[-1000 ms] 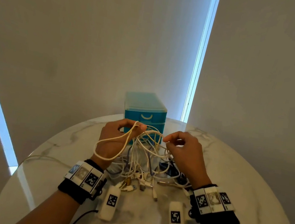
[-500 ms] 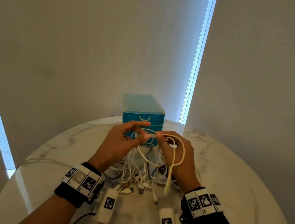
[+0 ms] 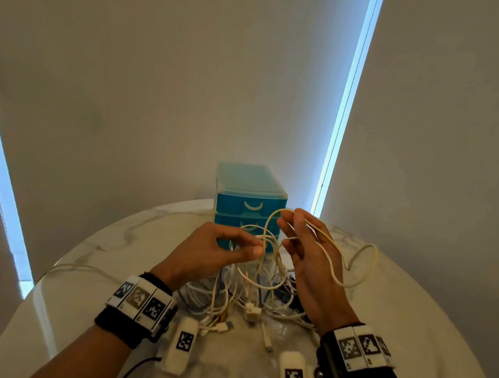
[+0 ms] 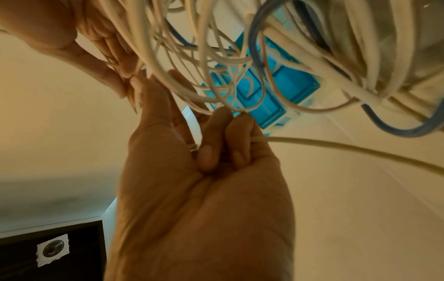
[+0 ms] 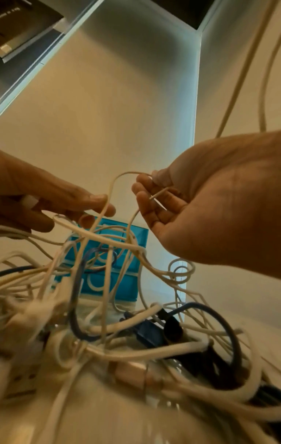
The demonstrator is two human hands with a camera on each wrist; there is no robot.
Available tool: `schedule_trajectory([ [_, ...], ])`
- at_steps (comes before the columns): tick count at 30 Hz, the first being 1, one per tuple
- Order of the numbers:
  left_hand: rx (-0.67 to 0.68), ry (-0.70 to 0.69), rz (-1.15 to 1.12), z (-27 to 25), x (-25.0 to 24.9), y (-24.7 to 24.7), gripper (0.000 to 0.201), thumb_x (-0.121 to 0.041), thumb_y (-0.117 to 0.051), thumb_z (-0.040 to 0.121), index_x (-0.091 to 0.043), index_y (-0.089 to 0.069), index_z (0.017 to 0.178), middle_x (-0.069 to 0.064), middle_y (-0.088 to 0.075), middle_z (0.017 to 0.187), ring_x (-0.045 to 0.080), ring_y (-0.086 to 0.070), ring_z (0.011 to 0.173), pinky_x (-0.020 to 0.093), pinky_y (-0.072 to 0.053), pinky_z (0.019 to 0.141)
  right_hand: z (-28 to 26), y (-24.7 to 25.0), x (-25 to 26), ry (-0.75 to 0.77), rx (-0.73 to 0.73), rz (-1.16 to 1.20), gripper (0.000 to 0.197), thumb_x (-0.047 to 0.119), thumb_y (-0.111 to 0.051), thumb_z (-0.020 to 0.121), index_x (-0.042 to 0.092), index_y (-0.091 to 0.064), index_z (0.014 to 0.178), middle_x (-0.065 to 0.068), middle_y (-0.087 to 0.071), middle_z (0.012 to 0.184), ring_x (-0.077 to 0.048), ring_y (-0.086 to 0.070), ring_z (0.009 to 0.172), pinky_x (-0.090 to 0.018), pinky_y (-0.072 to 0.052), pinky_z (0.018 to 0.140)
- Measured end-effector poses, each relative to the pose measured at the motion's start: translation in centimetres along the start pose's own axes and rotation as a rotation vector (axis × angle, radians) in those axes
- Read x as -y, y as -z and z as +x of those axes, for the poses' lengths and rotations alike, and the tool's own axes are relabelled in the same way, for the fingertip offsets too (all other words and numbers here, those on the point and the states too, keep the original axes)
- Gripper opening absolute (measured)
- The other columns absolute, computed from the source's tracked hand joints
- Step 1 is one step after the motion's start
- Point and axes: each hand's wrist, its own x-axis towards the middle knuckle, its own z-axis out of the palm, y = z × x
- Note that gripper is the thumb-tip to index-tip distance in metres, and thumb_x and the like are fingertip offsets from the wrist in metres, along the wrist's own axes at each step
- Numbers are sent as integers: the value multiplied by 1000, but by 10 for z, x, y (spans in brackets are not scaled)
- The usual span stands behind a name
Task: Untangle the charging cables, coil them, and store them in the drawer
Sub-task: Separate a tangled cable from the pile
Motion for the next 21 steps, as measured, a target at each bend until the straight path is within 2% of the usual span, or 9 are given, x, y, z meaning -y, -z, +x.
schedule_trajectory([
  [5,-31,3,-72,-2,-5,0,12,-29,-80,97,-19,-85,100,-3,-83,94,11,-76,96,17,-55,90,0,-2,-5,-46,12,-65,29,23,-62,109,7,-65,133,-9,-81,119,-22,-77,114,-31,-63,94],
  [8,-157,24,-107,0,-7,1,10,-23,-76,99,-16,-82,95,0,-82,90,11,-77,94,21,-53,90,-1,-1,-11,-76,42,-209,28,21,-77,100,11,-69,125,-7,-82,112,-23,-79,107,-32,-64,92],
  [10,-276,23,-141,1,-6,4,10,-23,-74,100,-15,-80,95,0,-82,89,11,-77,95,24,-52,93,0,6,-14,-45,141,-366,24,9,-81,95,10,-74,118,-7,-82,109,-21,-78,105,-30,-63,92],
  [13,-423,30,-249,4,-1,6,13,-27,-73,101,-15,-78,98,1,-82,90,13,-78,97,35,-54,104,0,14,-10,-92,367,-558,25,-12,-64,98,4,-79,111,-7,-82,109,-17,-77,106,-23,-60,92],
  [15,-498,33,-294,5,-2,8,14,-29,-73,102,-15,-77,100,1,-82,91,12,-77,100,40,-53,109,2,16,-7,-192,407,-544,34,-15,-51,101,1,-80,109,-12,-82,109,-22,-77,106,-27,-62,93],
  [17,-541,32,-348,5,-5,10,15,-26,-71,103,-13,-76,102,4,-81,93,6,-75,93,48,-52,112,4,15,-5,-244,361,-454,35,-11,-46,106,1,-79,112,-16,-81,109,-30,-78,103,-33,-64,90],
  [18,-542,43,-377,5,-7,11,15,-25,-69,104,-11,-76,104,5,-81,95,0,-72,80,55,-50,112,4,13,-5,-233,310,-425,32,-3,-47,110,4,-77,116,-16,-81,109,-33,-79,99,-34,-65,85],
  [20,-520,78,-409,4,-12,10,17,-23,-67,106,-9,-76,108,9,-81,99,-6,-59,56,67,-47,104,1,5,-1,-143,213,-451,23,18,-54,113,15,-75,122,-10,-79,105,-31,-80,86,-32,-64,73],
  [21,-507,94,-419,4,-15,9,17,-24,-67,106,-10,-76,108,9,-81,100,-6,-55,51,69,-48,96,-1,1,0,-94,176,-483,20,27,-60,111,20,-76,121,-6,-79,103,-25,-79,80,-29,-63,68],
])
